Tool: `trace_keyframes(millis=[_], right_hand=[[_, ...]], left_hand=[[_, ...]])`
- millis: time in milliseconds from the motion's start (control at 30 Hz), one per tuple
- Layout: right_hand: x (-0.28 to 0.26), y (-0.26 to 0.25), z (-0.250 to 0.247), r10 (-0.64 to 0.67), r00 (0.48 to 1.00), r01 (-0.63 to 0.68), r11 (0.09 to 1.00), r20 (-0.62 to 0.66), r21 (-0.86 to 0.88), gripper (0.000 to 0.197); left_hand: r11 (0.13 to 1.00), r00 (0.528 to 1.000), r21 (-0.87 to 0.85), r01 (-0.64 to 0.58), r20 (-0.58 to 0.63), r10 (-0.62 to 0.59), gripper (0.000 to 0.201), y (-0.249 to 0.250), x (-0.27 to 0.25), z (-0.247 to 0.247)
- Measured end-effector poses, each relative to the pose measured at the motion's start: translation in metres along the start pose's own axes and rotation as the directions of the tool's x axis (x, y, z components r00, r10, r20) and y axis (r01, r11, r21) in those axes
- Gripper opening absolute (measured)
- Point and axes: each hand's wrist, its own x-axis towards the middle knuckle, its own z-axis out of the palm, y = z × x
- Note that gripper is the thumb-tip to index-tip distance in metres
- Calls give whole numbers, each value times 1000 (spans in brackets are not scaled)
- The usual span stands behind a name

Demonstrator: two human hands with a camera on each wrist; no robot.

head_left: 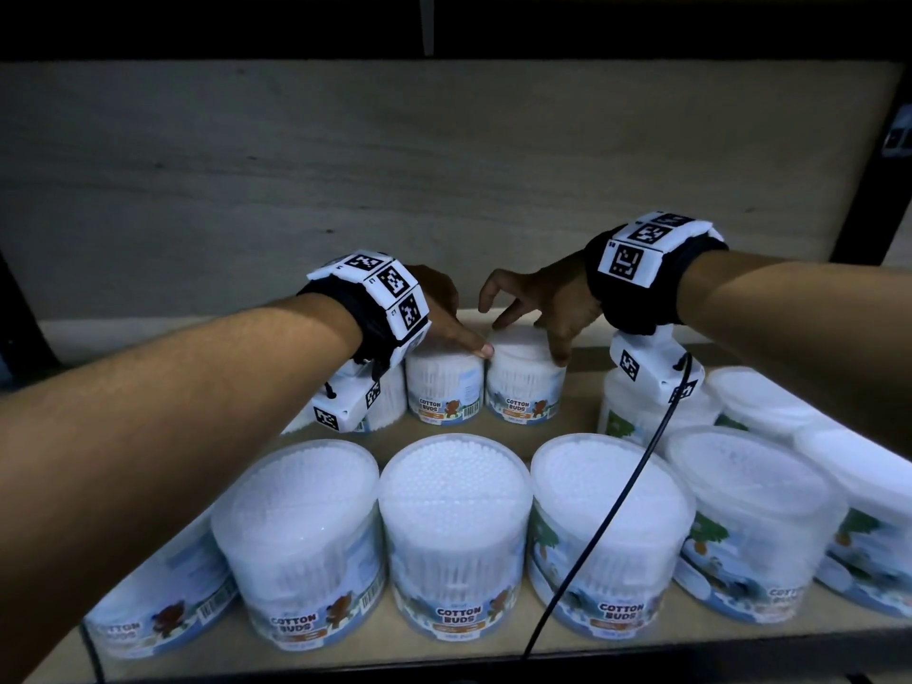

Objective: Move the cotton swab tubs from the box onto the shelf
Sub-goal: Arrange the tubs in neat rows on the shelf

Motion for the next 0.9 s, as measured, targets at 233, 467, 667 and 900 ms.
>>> trace_keyframes(millis=[233,467,667,900], right_hand=[[4,10,5,-52,999,52,997,7,-57,118],[0,10,5,63,998,-61,996,-27,58,103],[0,4,8,158,986,-146,971,-47,189,70],[-11,-8,8,168,985,-160,978,-44,134,66]], left_hand=[[1000,999,-17,25,-39,-26,88,1,4,6],[994,1000,-110,-6,4,7,82,5,-1,8],[997,997,-47,-57,42,59,72,3,-7,5],[998,998,16,-63,33,62,69,8,-15,2]])
